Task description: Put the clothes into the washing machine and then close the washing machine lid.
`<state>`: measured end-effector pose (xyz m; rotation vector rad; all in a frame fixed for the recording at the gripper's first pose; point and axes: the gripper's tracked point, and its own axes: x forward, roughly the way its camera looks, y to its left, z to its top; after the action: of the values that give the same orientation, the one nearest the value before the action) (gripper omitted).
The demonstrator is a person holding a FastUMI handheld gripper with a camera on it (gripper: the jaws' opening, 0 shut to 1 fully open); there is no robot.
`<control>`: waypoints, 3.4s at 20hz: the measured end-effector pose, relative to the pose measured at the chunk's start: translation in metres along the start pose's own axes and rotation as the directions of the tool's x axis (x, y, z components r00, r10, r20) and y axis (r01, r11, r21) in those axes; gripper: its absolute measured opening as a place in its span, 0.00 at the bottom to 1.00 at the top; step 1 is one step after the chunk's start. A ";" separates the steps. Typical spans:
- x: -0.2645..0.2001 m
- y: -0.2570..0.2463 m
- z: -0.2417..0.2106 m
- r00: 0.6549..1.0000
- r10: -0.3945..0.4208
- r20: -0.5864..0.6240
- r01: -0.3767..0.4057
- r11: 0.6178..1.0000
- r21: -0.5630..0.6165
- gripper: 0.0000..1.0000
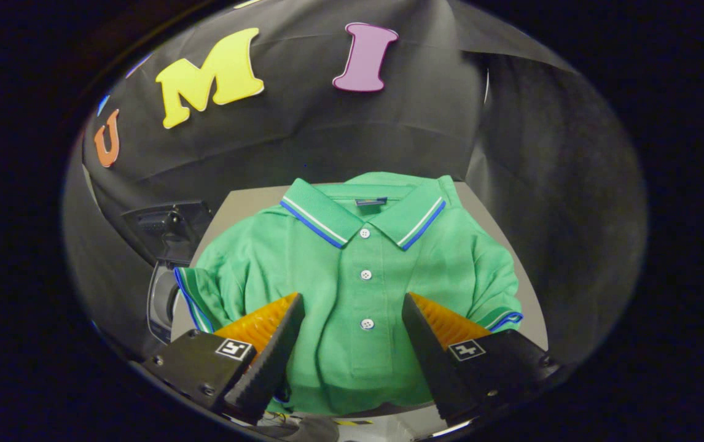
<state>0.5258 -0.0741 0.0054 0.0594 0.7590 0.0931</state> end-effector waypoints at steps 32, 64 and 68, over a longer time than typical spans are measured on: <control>-0.153 0.106 0.111 0.957 0.150 0.246 -0.130 0.987 -0.098 0.06; -0.078 0.400 0.043 0.876 0.478 0.062 -0.442 0.848 -0.290 0.06; -0.038 0.407 0.015 0.884 0.468 0.016 -0.448 0.856 -0.258 0.06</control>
<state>0.4828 0.3257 0.0777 0.0048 0.6364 0.6400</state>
